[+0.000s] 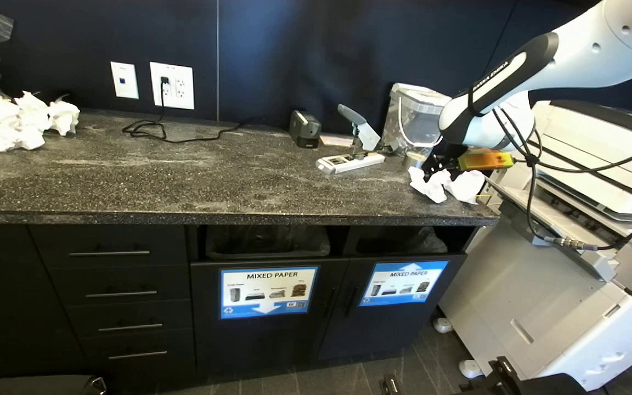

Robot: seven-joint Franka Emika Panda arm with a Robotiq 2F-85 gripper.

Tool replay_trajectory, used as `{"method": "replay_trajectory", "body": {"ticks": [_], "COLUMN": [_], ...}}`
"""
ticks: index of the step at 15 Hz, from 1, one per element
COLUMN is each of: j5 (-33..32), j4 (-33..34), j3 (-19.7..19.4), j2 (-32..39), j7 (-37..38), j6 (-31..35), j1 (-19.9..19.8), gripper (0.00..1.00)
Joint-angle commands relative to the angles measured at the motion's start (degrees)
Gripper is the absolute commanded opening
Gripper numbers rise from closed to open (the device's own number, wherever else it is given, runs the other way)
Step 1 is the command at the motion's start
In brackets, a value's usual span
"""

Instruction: Put the tissues into the rubbish bin.

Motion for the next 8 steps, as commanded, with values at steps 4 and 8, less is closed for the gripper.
{"method": "replay_trajectory", "body": {"ticks": [4, 8], "j5": [0.95, 1.7], "j4": [8.16, 10.87], "j3": [1.82, 4.2], "j2": [6.5, 9.39], "j7": [-4.37, -6.95], "j6": [0.13, 0.05], "j1": [-2.48, -4.87], "gripper": [1.0, 1.0]}}
